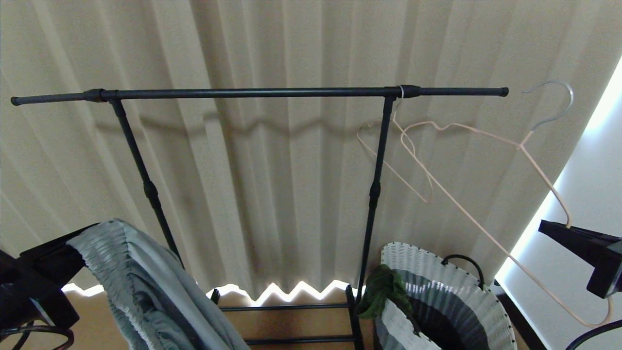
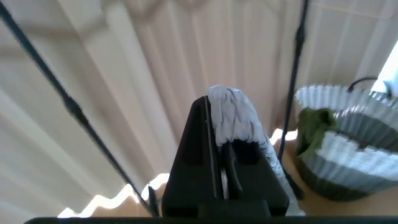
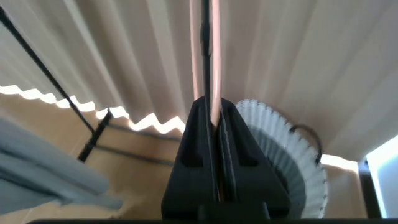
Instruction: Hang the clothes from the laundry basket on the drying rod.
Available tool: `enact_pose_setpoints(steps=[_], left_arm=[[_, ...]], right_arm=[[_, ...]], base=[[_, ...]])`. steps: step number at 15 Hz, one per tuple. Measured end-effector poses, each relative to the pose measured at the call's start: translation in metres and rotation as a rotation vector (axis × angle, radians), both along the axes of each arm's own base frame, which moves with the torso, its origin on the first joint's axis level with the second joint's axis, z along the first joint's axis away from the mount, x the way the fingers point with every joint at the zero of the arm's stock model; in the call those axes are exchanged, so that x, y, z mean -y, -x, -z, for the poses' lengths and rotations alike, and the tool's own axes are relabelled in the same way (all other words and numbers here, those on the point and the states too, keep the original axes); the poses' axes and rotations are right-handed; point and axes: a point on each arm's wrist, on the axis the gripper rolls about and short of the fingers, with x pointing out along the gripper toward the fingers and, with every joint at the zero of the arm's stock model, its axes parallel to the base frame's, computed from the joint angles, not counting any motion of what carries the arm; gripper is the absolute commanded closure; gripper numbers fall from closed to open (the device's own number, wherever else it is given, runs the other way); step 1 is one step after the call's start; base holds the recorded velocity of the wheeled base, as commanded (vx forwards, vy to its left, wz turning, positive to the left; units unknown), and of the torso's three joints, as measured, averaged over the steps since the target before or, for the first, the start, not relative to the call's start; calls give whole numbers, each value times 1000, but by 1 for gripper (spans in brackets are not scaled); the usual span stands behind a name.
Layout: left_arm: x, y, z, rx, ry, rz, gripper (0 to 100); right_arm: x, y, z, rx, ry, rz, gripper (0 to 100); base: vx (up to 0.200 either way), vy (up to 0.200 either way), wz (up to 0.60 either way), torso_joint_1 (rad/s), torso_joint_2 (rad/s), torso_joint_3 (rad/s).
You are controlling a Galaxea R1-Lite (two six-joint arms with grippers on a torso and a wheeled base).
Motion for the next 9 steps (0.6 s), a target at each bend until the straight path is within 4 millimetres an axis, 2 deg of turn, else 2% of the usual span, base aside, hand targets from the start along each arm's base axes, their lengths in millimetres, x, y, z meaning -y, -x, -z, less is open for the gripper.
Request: enact_pose_setpoints(steps=[5,9], left_arm=[[0,0,1,-4,-1,0,100],[1,0,3,-12,-4,4,100]], right_arm=[[-1,-1,1,-7,1,-4,100],[-4,-7,3,-23,3,-25,100]], base=[[0,200,0,3,2,0],[0,0,0,0,0,0]])
